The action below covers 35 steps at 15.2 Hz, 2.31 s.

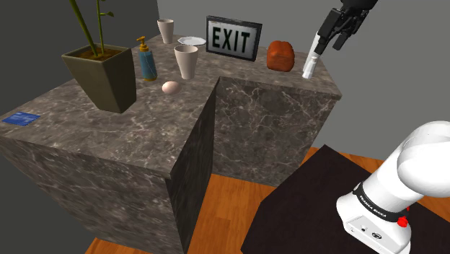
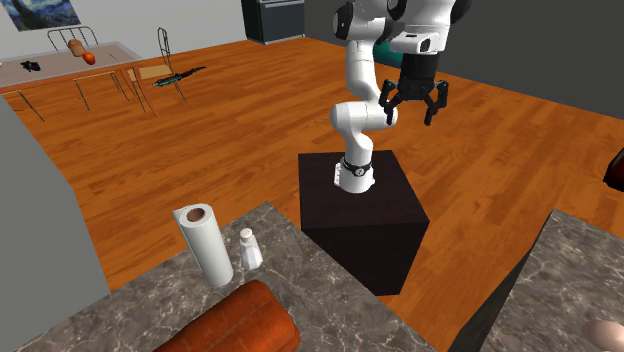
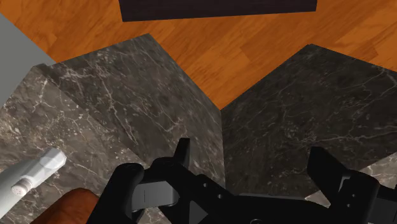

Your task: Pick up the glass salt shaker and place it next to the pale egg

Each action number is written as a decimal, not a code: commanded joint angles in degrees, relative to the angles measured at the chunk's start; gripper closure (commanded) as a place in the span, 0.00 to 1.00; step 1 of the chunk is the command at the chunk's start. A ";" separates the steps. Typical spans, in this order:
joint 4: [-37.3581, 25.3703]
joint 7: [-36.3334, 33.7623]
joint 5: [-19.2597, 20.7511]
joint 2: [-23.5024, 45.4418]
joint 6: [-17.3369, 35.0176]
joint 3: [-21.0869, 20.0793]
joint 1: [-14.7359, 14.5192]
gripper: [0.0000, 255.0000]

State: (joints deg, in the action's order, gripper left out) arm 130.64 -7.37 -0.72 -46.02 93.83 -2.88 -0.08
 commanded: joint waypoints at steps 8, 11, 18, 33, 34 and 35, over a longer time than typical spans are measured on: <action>4.30 10.08 4.76 2.29 8.32 8.29 1.94 0.00; 4.96 14.35 6.44 4.54 12.10 11.96 2.67 0.00; 3.62 24.53 8.59 12.52 20.94 20.75 3.44 0.00; -12.80 53.17 -5.69 41.01 34.13 40.38 -0.07 0.00; -14.61 55.69 -8.10 43.58 34.29 41.33 0.02 0.00; -16.54 58.24 -10.64 46.22 34.30 42.09 0.33 0.00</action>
State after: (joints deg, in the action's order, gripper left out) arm 116.08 47.91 -8.71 -2.47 128.05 38.19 0.05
